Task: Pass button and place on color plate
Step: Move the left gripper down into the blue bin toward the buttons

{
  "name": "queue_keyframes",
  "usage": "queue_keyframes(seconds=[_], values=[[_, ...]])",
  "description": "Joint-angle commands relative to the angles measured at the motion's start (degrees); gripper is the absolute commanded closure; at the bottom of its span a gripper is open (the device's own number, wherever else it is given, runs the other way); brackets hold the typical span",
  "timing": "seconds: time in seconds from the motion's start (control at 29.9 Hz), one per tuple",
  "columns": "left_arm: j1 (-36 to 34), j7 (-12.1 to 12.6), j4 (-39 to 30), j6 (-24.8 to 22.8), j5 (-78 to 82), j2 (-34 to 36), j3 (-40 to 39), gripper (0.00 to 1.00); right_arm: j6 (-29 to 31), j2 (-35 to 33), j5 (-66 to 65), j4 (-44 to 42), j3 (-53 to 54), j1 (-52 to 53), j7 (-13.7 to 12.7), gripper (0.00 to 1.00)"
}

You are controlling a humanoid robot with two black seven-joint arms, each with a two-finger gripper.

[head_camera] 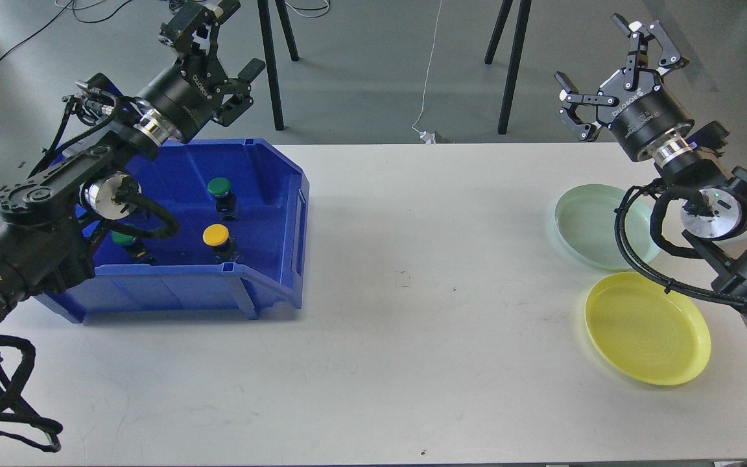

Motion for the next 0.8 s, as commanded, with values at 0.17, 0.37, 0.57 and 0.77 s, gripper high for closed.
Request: queue_keyframes(seconds=[0.17,0.37,0.57,0.77], values=[[-0.32,0.00,0.98,0.02,-2.04,0.30,-4.06,0.00,0.00,-0.56,0.08,0.33,1.13,-0.34,0.18,0.01],[3.62,0.00,-7.68,0.02,-5.56,-2.60,-12.13,0.00,0.00,-0.56,0.08,0.41,2.62,-0.78,0.18,0.01],[6.35,0.00,-26.77,0.02,-0.57,1.95,-14.52,0.00,0.00,-0.91,0.08,0.68,2.88,-0.87,0.18,0.01],[0.05,0.00,-39.87,0.02,12.80,15.47,-1.47,0.00,0.00,-1.44,0.08,0.50,2.97,-2.88,0.18,0.01]])
